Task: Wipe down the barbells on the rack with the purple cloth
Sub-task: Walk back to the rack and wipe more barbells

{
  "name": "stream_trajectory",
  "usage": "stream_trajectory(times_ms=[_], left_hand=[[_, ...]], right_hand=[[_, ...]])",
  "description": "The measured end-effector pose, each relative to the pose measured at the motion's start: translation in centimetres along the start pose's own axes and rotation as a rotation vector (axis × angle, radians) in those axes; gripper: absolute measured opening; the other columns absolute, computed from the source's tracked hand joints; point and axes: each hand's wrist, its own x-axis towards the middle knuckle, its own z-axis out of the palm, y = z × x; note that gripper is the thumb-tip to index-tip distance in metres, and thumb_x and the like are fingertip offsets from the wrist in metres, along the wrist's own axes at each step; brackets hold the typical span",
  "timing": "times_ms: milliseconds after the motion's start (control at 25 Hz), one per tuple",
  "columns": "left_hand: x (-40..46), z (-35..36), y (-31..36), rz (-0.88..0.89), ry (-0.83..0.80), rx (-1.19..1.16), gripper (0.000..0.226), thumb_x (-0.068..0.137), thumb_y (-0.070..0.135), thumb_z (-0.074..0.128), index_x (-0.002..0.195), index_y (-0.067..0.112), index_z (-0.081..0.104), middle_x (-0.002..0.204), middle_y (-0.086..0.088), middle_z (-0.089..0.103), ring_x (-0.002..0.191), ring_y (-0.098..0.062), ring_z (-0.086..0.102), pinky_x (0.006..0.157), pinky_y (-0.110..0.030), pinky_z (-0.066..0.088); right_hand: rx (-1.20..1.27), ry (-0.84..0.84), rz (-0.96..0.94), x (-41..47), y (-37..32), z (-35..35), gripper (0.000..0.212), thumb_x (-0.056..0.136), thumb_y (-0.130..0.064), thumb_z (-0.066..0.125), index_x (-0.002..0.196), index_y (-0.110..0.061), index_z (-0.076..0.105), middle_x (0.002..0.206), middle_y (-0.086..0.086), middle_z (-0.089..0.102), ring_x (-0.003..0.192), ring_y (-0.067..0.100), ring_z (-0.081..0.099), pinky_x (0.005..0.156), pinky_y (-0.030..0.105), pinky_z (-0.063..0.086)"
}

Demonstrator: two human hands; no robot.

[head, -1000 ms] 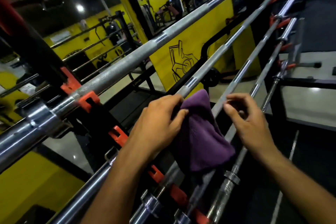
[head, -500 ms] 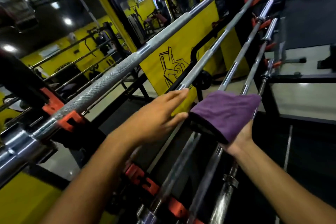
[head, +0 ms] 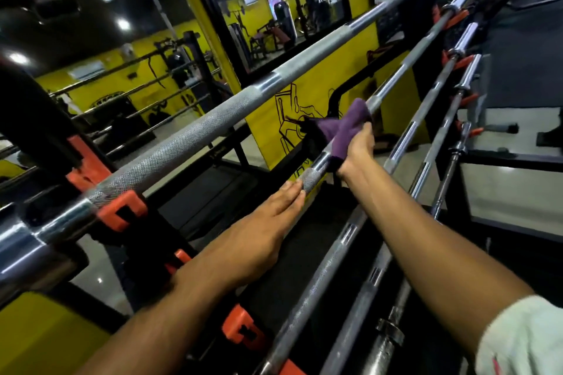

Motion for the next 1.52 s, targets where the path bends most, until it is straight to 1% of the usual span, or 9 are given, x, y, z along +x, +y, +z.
stream_trajectory(times_ms=[200, 280, 560, 680, 800, 1080, 1320, 1400, 1520], left_hand=[[-0.1, -0.4, 0.1, 0.006, -0.024, -0.062, 0.072, 0.102, 0.001, 0.038, 0.158, 0.025, -0.001, 0.163, 0.013, -0.017, 0.145, 0.007, -0.021, 0.121, -0.017, -0.004], [-0.1, -0.5, 0.2, 0.0, -0.026, -0.089, 0.071, 0.103, 0.0, 0.037, 0.158, 0.022, -0.002, 0.163, 0.011, -0.019, 0.145, 0.007, -0.021, 0.121, -0.018, -0.005], [0.3, -0.8, 0.3, -0.009, -0.023, -0.102, 0.07, 0.105, 0.004, 0.037, 0.158, 0.023, -0.004, 0.163, 0.014, -0.018, 0.143, 0.01, -0.023, 0.115, -0.008, -0.01], [0.1, -1.0, 0.5, -0.004, -0.025, -0.088, 0.068, 0.106, 0.005, 0.035, 0.157, 0.021, -0.006, 0.162, 0.012, -0.02, 0.141, 0.012, -0.025, 0.112, -0.007, -0.014], [0.2, -1.5, 0.9, 0.0, -0.05, -0.1, 0.066, 0.106, 0.004, 0.033, 0.157, 0.018, -0.007, 0.161, 0.009, -0.022, 0.137, 0.014, -0.027, 0.108, -0.004, -0.017], [0.2, -1.3, 0.5, 0.01, -0.04, -0.128, 0.071, 0.102, -0.002, 0.037, 0.157, 0.018, -0.004, 0.162, 0.009, -0.02, 0.138, 0.012, -0.027, 0.109, -0.004, -0.015], [0.3, -0.9, 0.2, 0.01, -0.043, -0.117, 0.083, 0.093, -0.011, 0.039, 0.155, 0.019, -0.009, 0.159, 0.01, -0.023, 0.143, 0.006, -0.024, 0.116, -0.012, -0.011], [0.4, -0.7, -0.1, 0.024, -0.034, -0.107, 0.086, 0.091, -0.012, 0.039, 0.151, 0.02, -0.013, 0.159, 0.01, -0.024, 0.144, 0.005, -0.024, 0.117, -0.013, -0.011], [0.4, -0.7, 0.1, 0.018, -0.029, -0.081, 0.084, 0.094, -0.011, 0.039, 0.154, 0.021, -0.011, 0.159, 0.011, -0.025, 0.14, 0.008, -0.027, 0.113, -0.008, -0.014]], right_hand=[[-0.005, -0.042, 0.046, 3.8, -5.1, -0.2, 0.092, 0.105, -0.06, 0.007, 0.089, -0.003, 0.079, 0.085, 0.017, 0.073, 0.099, 0.039, 0.067, 0.093, 0.042, 0.053], [0.075, -0.086, 0.072, 4.2, -4.9, 0.0, 0.097, 0.103, -0.063, 0.007, 0.07, -0.012, 0.082, 0.075, 0.013, 0.074, 0.086, 0.033, 0.067, 0.082, 0.039, 0.056], [-0.006, -0.062, 0.005, -3.1, 1.3, 0.5, 0.032, 0.107, -0.049, 0.028, 0.09, -0.032, 0.051, 0.092, -0.009, 0.057, 0.078, 0.01, 0.058, 0.069, 0.03, 0.048], [-0.095, -0.066, 0.008, 0.8, -2.1, 0.4, 0.072, 0.099, -0.07, 0.019, 0.087, -0.02, 0.07, 0.082, 0.002, 0.07, 0.073, 0.019, 0.067, 0.073, 0.031, 0.057], [-0.145, -0.023, 0.02, 5.4, -4.4, -0.2, 0.105, 0.085, -0.089, 0.013, 0.088, -0.01, 0.082, 0.095, 0.019, 0.076, 0.095, 0.036, 0.073, 0.09, 0.051, 0.058], [-0.103, -0.134, 0.04, 0.1, 0.5, 0.1, 0.085, 0.103, -0.062, 0.016, 0.074, -0.011, 0.078, 0.077, 0.01, 0.074, 0.072, 0.025, 0.07, 0.073, 0.034, 0.056], [-0.172, -0.087, 0.077, 1.6, -2.7, -0.1, 0.091, 0.1, -0.07, 0.02, 0.094, 0.002, 0.075, 0.095, 0.017, 0.076, 0.093, 0.03, 0.071, 0.087, 0.041, 0.058], [-0.191, -0.063, 0.055, 4.2, -5.5, -0.4, 0.089, 0.1, -0.071, 0.019, 0.098, -0.003, 0.077, 0.097, 0.016, 0.076, 0.087, 0.026, 0.071, 0.076, 0.036, 0.058], [-0.202, -0.143, 0.035, 5.4, -6.0, -1.0, 0.096, 0.097, -0.075, 0.019, 0.07, -0.006, 0.08, 0.079, 0.016, 0.075, 0.081, 0.03, 0.071, 0.075, 0.036, 0.06]])
